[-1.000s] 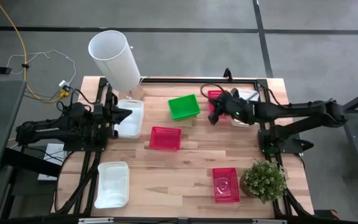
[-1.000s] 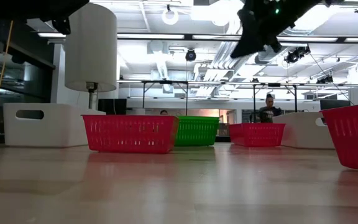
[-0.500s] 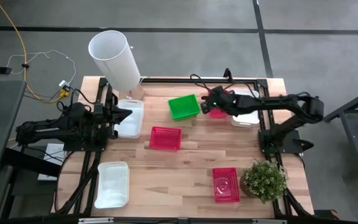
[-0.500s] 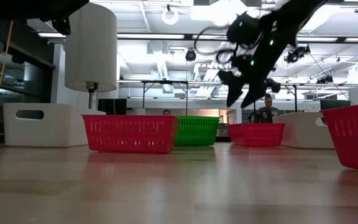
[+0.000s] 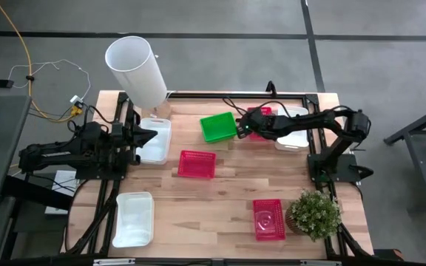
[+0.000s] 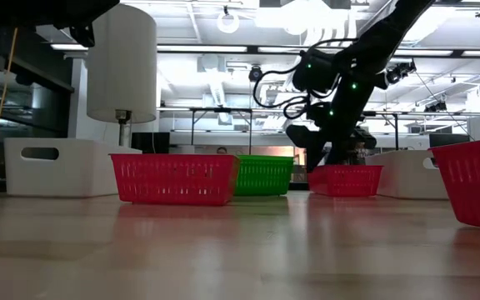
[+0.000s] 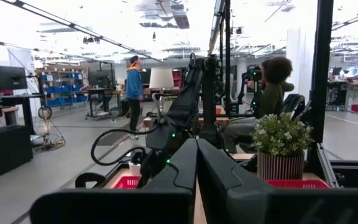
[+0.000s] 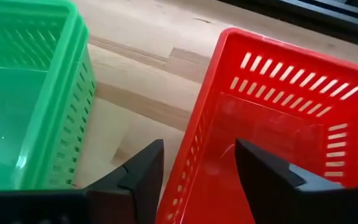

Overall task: Stack baskets by color
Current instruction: Stack the top right red bin on the top red bin

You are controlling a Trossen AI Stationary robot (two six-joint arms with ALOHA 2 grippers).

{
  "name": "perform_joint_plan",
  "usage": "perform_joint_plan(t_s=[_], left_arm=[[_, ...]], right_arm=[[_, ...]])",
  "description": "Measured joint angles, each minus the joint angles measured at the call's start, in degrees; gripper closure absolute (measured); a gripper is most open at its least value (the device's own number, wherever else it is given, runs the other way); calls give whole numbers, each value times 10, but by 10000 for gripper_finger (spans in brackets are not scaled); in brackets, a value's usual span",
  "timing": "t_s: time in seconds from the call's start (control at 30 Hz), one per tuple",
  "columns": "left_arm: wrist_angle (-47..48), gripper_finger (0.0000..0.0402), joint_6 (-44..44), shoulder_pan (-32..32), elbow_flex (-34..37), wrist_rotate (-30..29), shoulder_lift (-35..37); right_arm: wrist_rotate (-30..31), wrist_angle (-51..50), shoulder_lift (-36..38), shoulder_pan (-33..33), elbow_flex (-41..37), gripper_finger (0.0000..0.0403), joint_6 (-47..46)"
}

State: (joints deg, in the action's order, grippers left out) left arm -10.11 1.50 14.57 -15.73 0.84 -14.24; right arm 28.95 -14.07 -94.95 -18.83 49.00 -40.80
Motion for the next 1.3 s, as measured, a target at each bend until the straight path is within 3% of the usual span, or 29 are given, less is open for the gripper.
perform_joint_plan(t_s=[0.13, 0.47, 0.7, 0.9, 1.13, 1.3], left_arm=[[0, 401, -8, 0, 0, 0, 0], [0, 401, -11, 0, 0, 0, 0], [0, 401, -13, 0, 0, 0, 0], [0, 401, -13, 0, 0, 0, 0], [0, 401, -13, 0, 0, 0, 0], [0, 401, -15, 0, 0, 0, 0]], right_arm=[[11, 1, 0, 0, 0, 253, -8], [25, 3, -7, -3, 0, 393, -7], [34, 18, -4, 1, 13, 399, 24], [93, -1, 30, 27, 67, 401, 102], [188, 6, 105, 124, 111, 402, 222], [192, 44, 131, 229, 96, 402, 299]])
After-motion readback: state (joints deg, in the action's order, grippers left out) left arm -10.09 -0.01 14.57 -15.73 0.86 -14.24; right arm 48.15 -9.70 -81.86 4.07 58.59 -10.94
